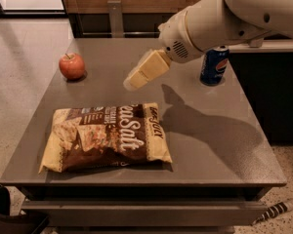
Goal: Pick apple
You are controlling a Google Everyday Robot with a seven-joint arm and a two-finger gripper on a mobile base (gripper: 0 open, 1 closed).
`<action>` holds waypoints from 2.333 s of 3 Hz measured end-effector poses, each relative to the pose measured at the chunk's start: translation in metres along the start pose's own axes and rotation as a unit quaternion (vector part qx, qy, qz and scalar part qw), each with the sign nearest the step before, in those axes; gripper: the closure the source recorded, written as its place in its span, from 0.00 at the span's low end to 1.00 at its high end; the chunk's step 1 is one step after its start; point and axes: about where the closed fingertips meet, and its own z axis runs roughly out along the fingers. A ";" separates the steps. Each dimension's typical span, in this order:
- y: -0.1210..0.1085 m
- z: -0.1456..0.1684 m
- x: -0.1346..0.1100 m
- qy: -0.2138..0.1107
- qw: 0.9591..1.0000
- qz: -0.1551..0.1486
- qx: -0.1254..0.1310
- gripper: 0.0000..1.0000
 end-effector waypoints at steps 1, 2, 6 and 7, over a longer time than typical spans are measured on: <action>-0.010 0.031 -0.017 -0.026 1.000 -0.011 -0.009 0.00; -0.015 0.088 -0.036 -0.077 0.996 -0.017 -0.037 0.00; -0.001 0.278 -0.086 -0.191 0.980 0.014 -0.062 0.03; 0.008 0.293 -0.098 -0.209 0.975 0.015 -0.075 0.33</action>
Offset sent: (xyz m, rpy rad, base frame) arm 0.0844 0.0976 -0.0312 0.1943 -0.0573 0.1429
